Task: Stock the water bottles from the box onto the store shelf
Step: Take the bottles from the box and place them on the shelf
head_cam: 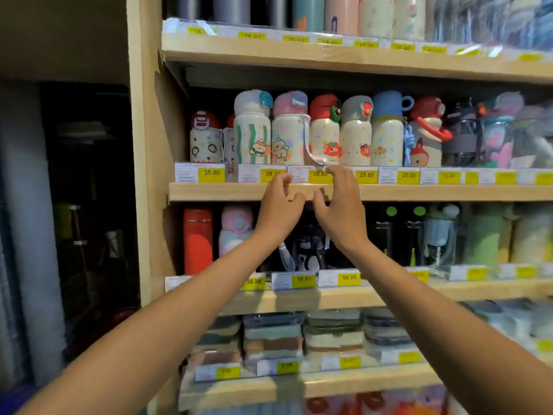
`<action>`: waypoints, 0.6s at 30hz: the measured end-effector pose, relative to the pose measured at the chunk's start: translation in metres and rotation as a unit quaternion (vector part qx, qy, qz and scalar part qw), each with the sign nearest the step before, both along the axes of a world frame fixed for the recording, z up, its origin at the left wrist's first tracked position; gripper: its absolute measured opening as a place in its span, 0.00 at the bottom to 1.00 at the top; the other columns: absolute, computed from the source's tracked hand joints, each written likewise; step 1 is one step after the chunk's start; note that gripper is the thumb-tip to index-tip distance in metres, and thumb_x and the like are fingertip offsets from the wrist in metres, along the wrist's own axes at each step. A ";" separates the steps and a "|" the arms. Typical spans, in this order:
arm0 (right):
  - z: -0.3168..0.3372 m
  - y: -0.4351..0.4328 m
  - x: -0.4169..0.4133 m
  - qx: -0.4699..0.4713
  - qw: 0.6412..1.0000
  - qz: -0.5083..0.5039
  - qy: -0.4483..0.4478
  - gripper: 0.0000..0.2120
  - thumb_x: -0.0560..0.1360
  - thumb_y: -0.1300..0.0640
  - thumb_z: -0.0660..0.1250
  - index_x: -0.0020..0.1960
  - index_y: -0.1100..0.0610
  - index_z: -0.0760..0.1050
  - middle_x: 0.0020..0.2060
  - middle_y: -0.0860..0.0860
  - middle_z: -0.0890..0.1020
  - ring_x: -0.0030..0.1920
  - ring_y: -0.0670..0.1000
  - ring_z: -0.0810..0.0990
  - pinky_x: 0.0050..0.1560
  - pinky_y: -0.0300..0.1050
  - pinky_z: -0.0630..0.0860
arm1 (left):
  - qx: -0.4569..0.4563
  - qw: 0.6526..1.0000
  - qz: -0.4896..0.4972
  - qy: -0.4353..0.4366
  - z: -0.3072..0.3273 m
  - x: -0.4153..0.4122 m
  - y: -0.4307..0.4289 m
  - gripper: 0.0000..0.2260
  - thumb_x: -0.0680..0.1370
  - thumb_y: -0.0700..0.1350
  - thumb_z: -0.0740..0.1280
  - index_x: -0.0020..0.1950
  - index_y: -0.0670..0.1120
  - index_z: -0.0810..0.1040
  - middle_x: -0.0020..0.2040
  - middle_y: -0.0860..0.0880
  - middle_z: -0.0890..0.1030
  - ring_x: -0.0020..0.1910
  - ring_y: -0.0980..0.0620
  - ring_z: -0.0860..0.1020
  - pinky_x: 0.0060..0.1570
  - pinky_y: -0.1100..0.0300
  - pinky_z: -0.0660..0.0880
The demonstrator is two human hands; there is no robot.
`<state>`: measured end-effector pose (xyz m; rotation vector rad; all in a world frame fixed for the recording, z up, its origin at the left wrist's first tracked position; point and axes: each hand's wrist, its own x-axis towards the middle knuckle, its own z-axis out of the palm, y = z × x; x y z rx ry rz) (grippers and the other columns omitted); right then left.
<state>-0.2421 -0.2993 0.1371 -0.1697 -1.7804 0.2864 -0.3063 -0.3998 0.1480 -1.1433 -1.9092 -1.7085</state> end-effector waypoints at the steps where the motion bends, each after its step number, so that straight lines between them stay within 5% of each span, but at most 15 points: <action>1: -0.011 0.002 0.013 -0.004 1.000 -0.011 -0.011 0.19 0.75 0.59 0.63 0.65 0.60 0.68 0.61 0.55 0.73 0.63 0.55 0.71 0.53 0.50 0.73 | -0.011 1.000 -0.023 -0.014 -0.012 0.008 0.007 0.18 0.76 0.40 0.65 0.65 0.42 0.70 0.64 0.45 0.75 0.62 0.48 0.75 0.63 0.57 0.70; 7: -0.107 0.051 0.098 -0.125 0.983 -0.016 -0.137 0.16 0.76 0.59 0.61 0.62 0.59 0.71 0.50 0.52 0.81 0.50 0.53 0.79 0.51 0.51 0.76 | -0.132 0.977 -0.139 -0.096 -0.103 0.073 0.059 0.18 0.76 0.39 0.66 0.65 0.41 0.71 0.58 0.49 0.75 0.55 0.50 0.76 0.50 0.60 0.72; 13: -0.250 0.144 0.233 -0.299 0.913 -0.058 -0.273 0.14 0.76 0.61 0.63 0.60 0.60 0.73 0.49 0.58 0.81 0.46 0.56 0.80 0.49 0.54 0.77 | -0.325 0.914 -0.235 -0.060 -0.236 0.172 0.141 0.17 0.77 0.41 0.65 0.65 0.43 0.71 0.61 0.48 0.75 0.55 0.49 0.76 0.51 0.61 0.70; 16: -0.302 0.193 0.297 -0.360 0.880 -0.098 -0.294 0.13 0.76 0.60 0.65 0.60 0.61 0.75 0.48 0.58 0.81 0.44 0.54 0.78 0.48 0.48 0.75 | -0.376 0.887 -0.260 -0.070 -0.277 0.214 0.192 0.09 0.76 0.39 0.65 0.54 0.46 0.69 0.47 0.46 0.76 0.42 0.49 0.74 0.41 0.62 0.70; 18: -0.337 0.231 0.351 -0.404 0.852 -0.125 -0.310 0.13 0.76 0.61 0.64 0.59 0.63 0.75 0.44 0.58 0.79 0.43 0.55 0.77 0.49 0.52 0.76 | -0.423 0.857 -0.285 -0.078 -0.303 0.255 0.239 0.09 0.76 0.39 0.66 0.54 0.45 0.70 0.49 0.47 0.74 0.47 0.51 0.73 0.46 0.62 0.68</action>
